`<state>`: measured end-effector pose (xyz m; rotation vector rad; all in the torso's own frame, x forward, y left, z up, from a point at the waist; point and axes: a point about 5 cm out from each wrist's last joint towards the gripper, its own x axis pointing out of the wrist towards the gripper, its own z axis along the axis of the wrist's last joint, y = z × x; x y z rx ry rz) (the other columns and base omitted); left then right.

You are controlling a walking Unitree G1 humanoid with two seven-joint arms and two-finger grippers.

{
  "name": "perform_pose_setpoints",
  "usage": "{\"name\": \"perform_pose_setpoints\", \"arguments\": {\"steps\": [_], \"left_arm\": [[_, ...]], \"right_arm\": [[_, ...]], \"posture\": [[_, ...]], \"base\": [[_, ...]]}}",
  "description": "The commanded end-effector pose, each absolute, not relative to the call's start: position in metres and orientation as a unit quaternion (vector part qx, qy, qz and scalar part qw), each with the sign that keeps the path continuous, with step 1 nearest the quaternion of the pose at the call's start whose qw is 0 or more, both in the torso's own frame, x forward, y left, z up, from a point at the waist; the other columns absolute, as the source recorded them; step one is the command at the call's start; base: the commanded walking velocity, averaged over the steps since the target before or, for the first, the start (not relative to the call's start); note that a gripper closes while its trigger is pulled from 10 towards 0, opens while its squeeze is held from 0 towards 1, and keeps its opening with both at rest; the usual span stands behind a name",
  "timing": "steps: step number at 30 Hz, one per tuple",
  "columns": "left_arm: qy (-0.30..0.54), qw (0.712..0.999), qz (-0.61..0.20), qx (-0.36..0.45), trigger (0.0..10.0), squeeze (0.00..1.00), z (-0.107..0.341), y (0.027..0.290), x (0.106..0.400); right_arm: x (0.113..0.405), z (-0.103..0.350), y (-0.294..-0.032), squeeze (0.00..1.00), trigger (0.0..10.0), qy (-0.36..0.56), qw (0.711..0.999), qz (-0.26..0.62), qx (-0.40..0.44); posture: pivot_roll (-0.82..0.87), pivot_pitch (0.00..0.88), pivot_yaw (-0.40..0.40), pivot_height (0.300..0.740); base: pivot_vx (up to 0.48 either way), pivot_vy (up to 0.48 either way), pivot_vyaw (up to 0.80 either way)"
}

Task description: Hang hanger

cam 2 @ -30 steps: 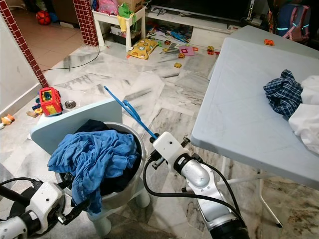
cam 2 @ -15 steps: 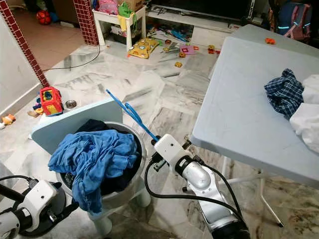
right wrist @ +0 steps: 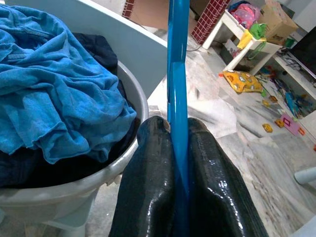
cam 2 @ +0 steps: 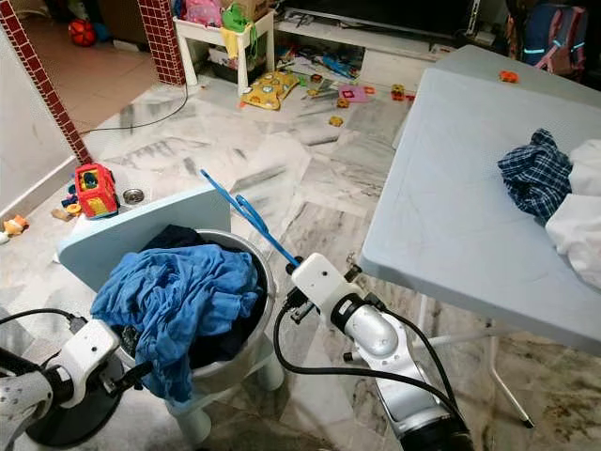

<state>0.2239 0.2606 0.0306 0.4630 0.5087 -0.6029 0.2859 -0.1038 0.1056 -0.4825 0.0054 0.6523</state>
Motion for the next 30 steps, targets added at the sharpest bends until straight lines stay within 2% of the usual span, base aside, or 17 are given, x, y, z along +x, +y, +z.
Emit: {"name": "perform_pose_setpoints", "arguments": {"steps": [1,2,3,4,5,6,7,8,9,30], "left_arm": [[0.253,0.891,-0.303,0.223,9.3,0.0,0.025,0.259,0.223],[0.253,0.891,-0.303,0.223,9.3,0.0,0.025,0.259,0.223],[0.251,0.891,-0.307,0.222,6.8,0.0,0.025,0.258,0.224],[0.249,0.889,-0.313,0.221,5.1,0.0,0.024,0.256,0.226],[0.246,0.889,-0.316,0.22,3.0,0.0,0.024,0.254,0.227],[0.244,0.89,-0.318,0.219,3.0,0.0,0.024,0.253,0.228],[0.242,0.89,-0.321,0.217,1.8,0.0,0.024,0.251,0.229],[0.242,0.89,-0.321,0.217,1.8,0.0,0.024,0.251,0.229],[0.239,0.888,-0.33,0.212,0.0,0.0,0.024,0.246,0.23],[0.268,0.871,-0.363,0.193,0.0,0.0,0.012,0.247,0.215]], "right_arm": [[0.286,0.111,-0.106,0.0,10.0,-0.005,0.917,0.317,-0.242],[0.286,0.111,-0.106,0.0,10.0,-0.005,0.917,0.317,-0.242],[0.286,0.111,-0.106,0.0,10.0,-0.004,0.917,0.317,-0.242],[0.286,0.111,-0.107,0.0,10.0,-0.004,0.917,0.317,-0.243],[0.286,0.111,-0.106,0.0,10.0,-0.005,0.917,0.316,-0.243],[0.286,0.111,-0.106,0.0,10.0,-0.005,0.917,0.316,-0.243],[0.287,0.111,-0.106,0.0,10.0,-0.005,0.917,0.316,-0.243],[0.287,0.111,-0.106,0.0,10.0,-0.005,0.917,0.316,-0.243],[0.287,0.111,-0.106,0.0,10.0,-0.005,0.917,0.315,-0.243],[0.288,0.11,-0.105,0.0,10.0,-0.003,0.919,0.312,-0.242]], "posture": [[-0.11,0.132,-0.066,0.74],[-0.11,0.132,-0.066,0.74],[-0.11,0.133,-0.066,0.74],[-0.11,0.133,-0.065,0.74],[-0.11,0.133,-0.064,0.74],[-0.11,0.133,-0.064,0.74],[-0.11,0.134,-0.062,0.74],[-0.11,0.134,-0.062,0.74],[-0.11,0.135,-0.061,0.74],[-0.1,0.135,-0.056,0.74]], "base": [[0.0,0.0,0.0],[0.0,0.0,0.0],[0.0,0.0,0.0],[0.0,0.0,0.0],[0.0,0.0,0.0],[0.0,0.0,0.0],[0.0,0.0,0.0],[0.0,0.0,0.0],[0.0,0.0,0.0],[0.0,0.0,0.0]]}}
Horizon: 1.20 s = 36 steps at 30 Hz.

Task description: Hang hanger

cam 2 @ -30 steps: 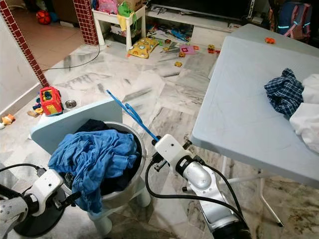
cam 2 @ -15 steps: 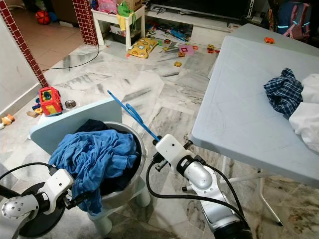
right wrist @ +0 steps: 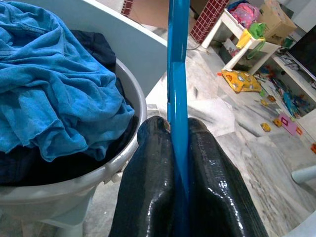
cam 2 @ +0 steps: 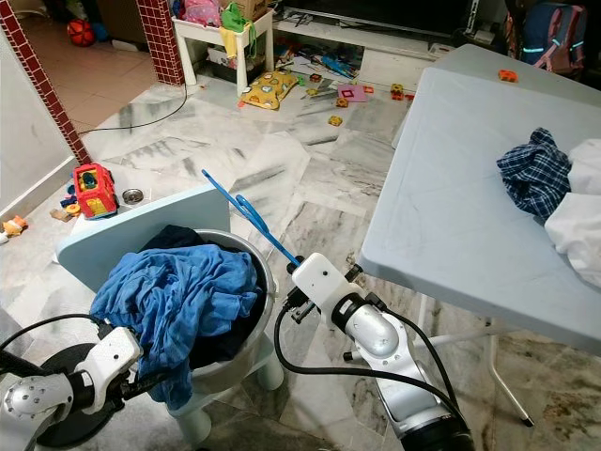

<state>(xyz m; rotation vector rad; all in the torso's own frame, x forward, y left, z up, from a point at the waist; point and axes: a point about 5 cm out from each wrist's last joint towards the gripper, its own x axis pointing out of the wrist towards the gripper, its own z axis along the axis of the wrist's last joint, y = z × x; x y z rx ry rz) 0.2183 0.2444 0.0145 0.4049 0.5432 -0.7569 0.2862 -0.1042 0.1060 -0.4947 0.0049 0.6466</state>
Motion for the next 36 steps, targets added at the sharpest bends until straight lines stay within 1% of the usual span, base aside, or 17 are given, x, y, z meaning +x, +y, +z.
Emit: {"name": "perform_pose_setpoints", "arguments": {"steps": [1,9,10,13,14,15,16,18,22,23,26,27,28,29,30,32,36], "left_arm": [[0.268,0.873,-0.361,0.192,0.0,0.0,0.012,0.247,0.214],[0.246,0.893,-0.325,0.191,0.0,0.0,0.016,0.249,0.218],[0.233,0.905,-0.304,0.187,0.0,0.0,0.019,0.251,0.222],[0.2,0.925,-0.268,0.181,0.0,0.0,0.028,0.252,0.231],[0.2,0.925,-0.268,0.181,0.0,0.0,0.028,0.252,0.231],[0.177,0.938,-0.245,0.17,0.0,0.0,0.035,0.25,0.237],[0.161,0.944,-0.234,0.168,0.0,0.0,0.04,0.25,0.241],[0.14,0.951,-0.221,0.167,0.0,0.0,0.046,0.248,0.246],[0.055,0.972,-0.187,0.135,0.0,0.0,0.079,0.233,0.269],[0.055,0.972,-0.187,0.135,0.0,0.0,0.079,0.233,0.269],[0.0,0.976,-0.182,0.119,0.0,0.0,0.103,0.22,0.282],[0.0,0.976,-0.182,0.119,0.0,0.0,0.103,0.22,0.282],[-0.041,0.978,-0.179,0.103,0.0,0.0,0.124,0.211,0.291],[-0.041,0.978,-0.179,0.103,0.0,0.0,0.124,0.211,0.291],[-0.064,0.979,-0.178,0.081,0.0,0.0,0.138,0.206,0.297],[-0.071,0.979,-0.18,0.07,0.0,0.0,0.143,0.204,0.299],[-0.1,0.976,-0.193,0.031,0.0,0.0,0.166,0.189,0.305]], "right_arm": [[0.288,0.11,-0.104,0.0,10.0,-0.004,0.919,0.312,-0.242],[0.29,0.111,-0.102,0.0,10.0,-0.006,0.919,0.313,-0.242],[0.291,0.111,-0.103,0.0,10.0,-0.007,0.919,0.312,-0.242],[0.292,0.112,-0.102,0.0,10.0,-0.009,0.919,0.31,-0.242],[0.292,0.112,-0.102,0.0,10.0,-0.009,0.919,0.31,-0.242],[0.293,0.112,-0.102,0.0,10.0,-0.01,0.919,0.31,-0.242],[0.293,0.112,-0.102,0.0,10.0,-0.011,0.919,0.31,-0.242],[0.294,0.112,-0.102,0.0,10.0,-0.011,0.92,0.309,-0.242],[0.296,0.113,-0.101,0.0,10.0,-0.015,0.92,0.308,-0.241],[0.296,0.113,-0.101,0.0,10.0,-0.015,0.92,0.308,-0.241],[0.298,0.113,-0.1,0.0,10.0,-0.017,0.92,0.309,-0.241],[0.298,0.113,-0.1,0.0,10.0,-0.017,0.92,0.309,-0.241],[0.298,0.113,-0.1,0.0,10.0,-0.017,0.92,0.308,-0.241],[0.298,0.113,-0.1,0.0,10.0,-0.017,0.92,0.308,-0.241],[0.299,0.113,-0.1,0.0,10.0,-0.017,0.921,0.306,-0.241],[0.299,0.112,-0.101,0.0,10.0,-0.017,0.922,0.304,-0.241],[0.305,0.111,-0.1,0.0,10.0,-0.016,0.931,0.28,-0.232]], "posture": [[-0.1,0.134,-0.057,0.74],[-0.09,0.127,-0.061,0.74],[-0.09,0.125,-0.063,0.74],[-0.09,0.119,-0.066,0.74],[-0.09,0.119,-0.066,0.74],[-0.08,0.116,-0.067,0.74],[-0.08,0.116,-0.067,0.74],[-0.08,0.111,-0.07,0.74],[-0.08,0.098,-0.076,0.74],[-0.08,0.098,-0.076,0.74],[-0.08,0.088,-0.08,0.74],[-0.08,0.088,-0.08,0.74],[-0.08,0.08,-0.08,0.74],[-0.08,0.08,-0.08,0.74],[-0.07,0.075,-0.08,0.74],[-0.07,0.071,-0.08,0.74],[-0.05,0.05,-0.076,0.74]], "base": [[0.0,0.0,0.0],[0.0,0.0,0.0],[0.0,0.0,0.0],[0.0,0.0,0.0],[0.0,0.0,0.0],[0.0,0.0,0.0],[0.0,0.0,0.0],[0.0,0.0,0.0],[0.0,0.0,0.0],[0.0,0.0,0.0],[0.0,0.0,0.0],[0.0,0.0,0.0],[0.0,0.0,0.0],[0.0,0.0,0.0],[0.0,0.0,0.0],[0.0,0.0,0.0],[0.0,0.0,0.0]]}}
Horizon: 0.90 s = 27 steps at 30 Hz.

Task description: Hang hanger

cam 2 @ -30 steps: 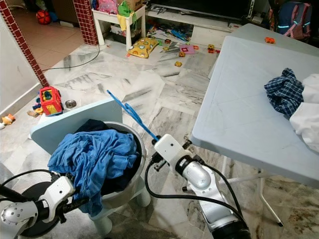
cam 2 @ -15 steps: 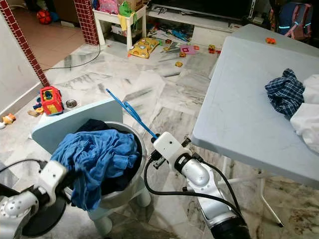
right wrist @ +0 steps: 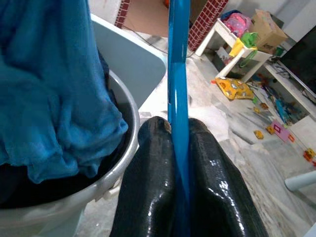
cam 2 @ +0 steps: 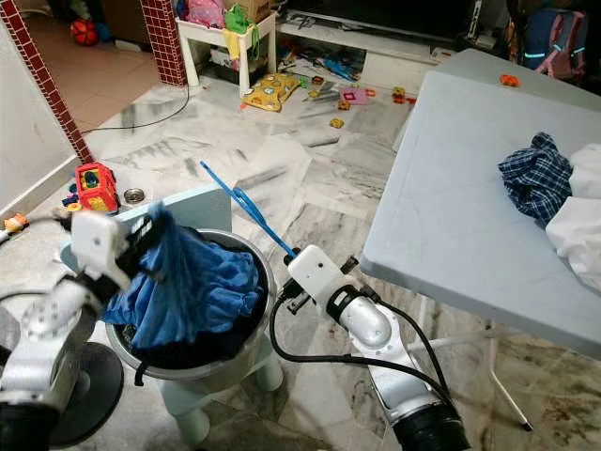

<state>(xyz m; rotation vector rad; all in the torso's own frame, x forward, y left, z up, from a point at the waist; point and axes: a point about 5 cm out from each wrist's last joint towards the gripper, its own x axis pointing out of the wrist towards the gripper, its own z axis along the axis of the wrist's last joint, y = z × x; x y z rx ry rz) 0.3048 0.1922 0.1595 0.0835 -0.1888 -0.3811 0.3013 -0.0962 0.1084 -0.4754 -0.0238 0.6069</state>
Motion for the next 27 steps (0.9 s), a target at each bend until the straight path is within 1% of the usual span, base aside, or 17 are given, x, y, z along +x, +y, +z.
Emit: {"name": "perform_pose_setpoints", "arguments": {"steps": [1,5,6,9,10,13,16,19,20,22,23,26,27], "left_arm": [[-0.109,0.975,-0.192,0.015,0.0,0.0,0.173,0.182,0.306],[-0.106,0.977,-0.187,-0.011,0.0,0.0,0.174,0.177,0.306],[-0.097,0.978,-0.187,-0.004,0.0,0.0,0.17,0.174,0.303],[-0.086,0.977,-0.193,0.004,0.0,0.0,0.163,0.169,0.3],[-0.084,0.978,-0.193,0.006,0.0,0.0,0.16,0.165,0.296],[-0.077,0.976,-0.201,0.018,0.0,0.0,0.16,0.155,0.296],[-0.079,0.973,-0.215,0.023,0.0,0.0,0.162,0.149,0.298],[-0.084,0.964,-0.251,0.029,0.0,0.0,0.171,0.134,0.305],[-0.085,0.963,-0.254,0.029,0.0,0.0,0.172,0.132,0.305],[-0.11,0.951,-0.286,0.046,0.0,0.0,0.187,0.118,0.312],[-0.11,0.951,-0.286,0.046,0.0,0.0,0.187,0.118,0.312],[-0.149,0.926,-0.338,0.078,0.0,0.0,0.21,0.092,0.321],[-0.153,0.923,-0.344,0.08,0.0,0.0,0.212,0.089,0.321]], "right_arm": [[0.311,0.112,-0.1,0.0,10.0,-0.013,0.94,0.262,-0.219],[0.316,0.113,-0.1,0.0,10.0,-0.009,0.951,0.241,-0.194],[0.32,0.113,-0.101,0.0,10.0,-0.005,0.957,0.227,-0.179],[0.323,0.113,-0.103,0.0,10.0,0.002,0.964,0.213,-0.16],[0.327,0.111,-0.105,0.0,10.0,0.009,0.97,0.199,-0.139],[0.332,0.11,-0.106,0.0,10.0,0.018,0.977,0.181,-0.109],[0.335,0.11,-0.105,0.0,10.0,0.019,0.98,0.173,-0.099],[0.338,0.111,-0.102,0.0,10.0,0.02,0.983,0.163,-0.078],[0.338,0.11,-0.102,0.0,10.0,0.02,0.984,0.161,-0.077],[0.339,0.11,-0.1,0.0,10.0,0.019,0.984,0.16,-0.075],[0.339,0.11,-0.1,0.0,10.0,0.019,0.984,0.16,-0.075],[0.342,0.111,-0.098,0.0,10.0,0.015,0.985,0.158,-0.071],[0.342,0.111,-0.098,0.0,10.0,0.015,0.985,0.158,-0.071]], "posture": [[-0.05,0.039,-0.075,0.74],[-0.03,0.015,-0.07,0.74],[-0.03,0.0,-0.066,0.74],[-0.02,0.0,-0.062,0.74],[-0.01,0.0,-0.057,0.74],[0.0,0.0,-0.047,0.74],[0.0,0.0,-0.039,0.74],[0.0,0.0,-0.03,0.74],[0.0,0.0,-0.03,0.74],[0.0,0.0,-0.027,0.74],[0.0,0.0,-0.027,0.74],[-0.01,0.0,-0.024,0.74],[-0.01,0.0,-0.024,0.74]], "base": [[0.0,0.0,0.0],[0.0,0.0,0.0],[0.0,0.0,0.0],[0.0,0.0,0.0],[0.0,0.0,0.0],[0.0,0.0,0.0],[0.0,0.0,0.0],[0.0,0.0,0.0],[0.0,0.0,0.0],[0.0,0.0,0.0],[0.0,0.0,0.0],[0.0,0.0,0.0],[0.0,0.0,0.0]]}}
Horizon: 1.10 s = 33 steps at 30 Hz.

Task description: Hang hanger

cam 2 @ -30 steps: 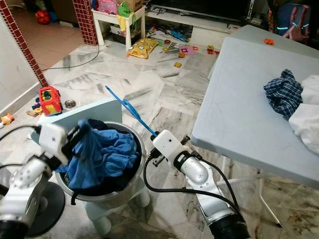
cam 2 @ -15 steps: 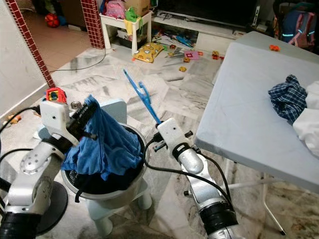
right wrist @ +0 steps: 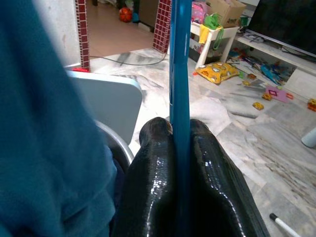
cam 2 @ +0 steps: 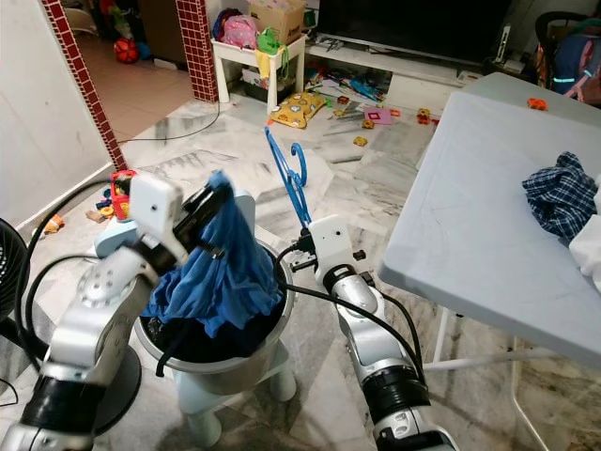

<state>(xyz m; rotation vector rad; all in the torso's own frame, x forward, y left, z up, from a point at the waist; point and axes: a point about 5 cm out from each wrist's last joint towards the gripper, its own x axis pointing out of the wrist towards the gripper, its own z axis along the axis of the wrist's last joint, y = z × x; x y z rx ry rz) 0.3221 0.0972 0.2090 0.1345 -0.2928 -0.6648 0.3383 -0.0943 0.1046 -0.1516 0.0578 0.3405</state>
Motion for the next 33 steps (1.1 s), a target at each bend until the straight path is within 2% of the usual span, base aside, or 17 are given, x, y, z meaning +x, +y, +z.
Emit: {"name": "perform_pose_setpoints", "arguments": {"steps": [1,5,11,12,13,14,15,16,17,18,19,22,25,30,33], "left_arm": [[-0.158,0.918,-0.354,0.081,0.0,0.0,0.215,0.084,0.321],[-0.152,0.916,-0.362,0.086,0.0,0.0,0.21,0.082,0.319],[-0.106,0.933,-0.332,0.087,0.0,0.0,0.184,0.108,0.313],[-0.097,0.937,-0.323,0.088,0.5,0.0,0.179,0.114,0.311],[-0.089,0.942,-0.311,0.09,0.5,0.0,0.174,0.12,0.31],[-0.07,0.949,-0.295,0.092,1.8,0.0,0.164,0.132,0.306],[-0.07,0.949,-0.295,0.092,1.8,0.0,0.164,0.132,0.306],[-0.046,0.953,-0.283,0.094,2.5,0.0,0.152,0.143,0.299],[-0.037,0.955,-0.278,0.097,2.5,0.0,0.147,0.147,0.295],[-0.021,0.959,-0.267,0.096,5.1,0.0,0.14,0.153,0.291],[0.001,0.964,-0.248,0.095,10.0,0.0,0.132,0.162,0.285],[0.026,0.97,-0.22,0.097,10.0,0.0,0.123,0.172,0.281],[0.041,0.987,-0.142,0.059,10.0,0.0,0.114,0.187,0.273],[0.029,0.991,-0.126,0.043,10.0,0.0,0.116,0.182,0.273],[-0.001,0.988,-0.149,0.048,10.0,0.0,0.13,0.169,0.279]], "right_arm": [[0.343,0.112,-0.099,0.0,10.0,0.012,0.985,0.156,-0.071],[0.344,0.112,-0.103,0.0,10.0,0.011,0.986,0.15,-0.073],[0.34,0.107,-0.108,0.0,10.0,0.014,0.986,0.148,-0.077],[0.34,0.107,-0.108,0.0,10.0,0.015,0.986,0.149,-0.077],[0.339,0.107,-0.109,0.0,10.0,0.015,0.986,0.149,-0.079],[0.339,0.106,-0.109,0.0,10.0,0.015,0.986,0.148,-0.081],[0.339,0.106,-0.109,0.0,10.0,0.015,0.986,0.148,-0.081],[0.34,0.107,-0.111,0.0,10.0,0.014,0.986,0.143,-0.084],[0.34,0.107,-0.112,0.0,10.0,0.013,0.986,0.14,-0.086],[0.341,0.108,-0.114,0.0,10.0,0.011,0.987,0.135,-0.086],[0.342,0.11,-0.117,0.0,10.0,0.007,0.988,0.127,-0.088],[0.344,0.112,-0.121,0.0,10.0,0.004,0.99,0.115,-0.08],[0.348,0.114,-0.135,0.0,10.0,0.012,0.995,0.079,-0.067],[0.348,0.112,-0.14,0.0,10.0,0.023,0.997,0.069,-0.039],[0.348,0.113,-0.139,0.0,10.0,0.02,0.997,0.071,-0.039]], "posture": [[-0.02,0.0,-0.021,0.74],[-0.03,0.0,-0.019,0.74],[-0.03,0.0,-0.028,0.74],[-0.02,0.0,-0.031,0.74],[-0.02,0.0,-0.031,0.74],[-0.02,0.0,-0.036,0.74],[-0.02,0.0,-0.036,0.74],[-0.02,0.0,-0.04,0.74],[-0.02,0.0,-0.041,0.74],[-0.01,0.0,-0.045,0.74],[-0.01,0.0,-0.048,0.74],[-0.01,0.0,-0.05,0.74],[0.0,0.0,-0.059,0.74],[0.0,0.0,-0.064,0.74],[0.0,0.0,-0.063,0.74]], "base": [[0.0,0.0,0.0],[0.0,0.0,0.0],[0.0,0.0,0.0],[0.0,0.0,0.0],[0.0,0.0,0.0],[0.0,0.0,0.0],[0.0,0.0,0.0],[0.0,0.0,0.0],[0.0,0.0,0.0],[0.0,0.0,0.0],[0.0,0.0,0.0],[0.0,0.0,0.0],[0.0,0.0,0.0],[0.0,0.0,0.0],[0.0,0.0,0.0]]}}
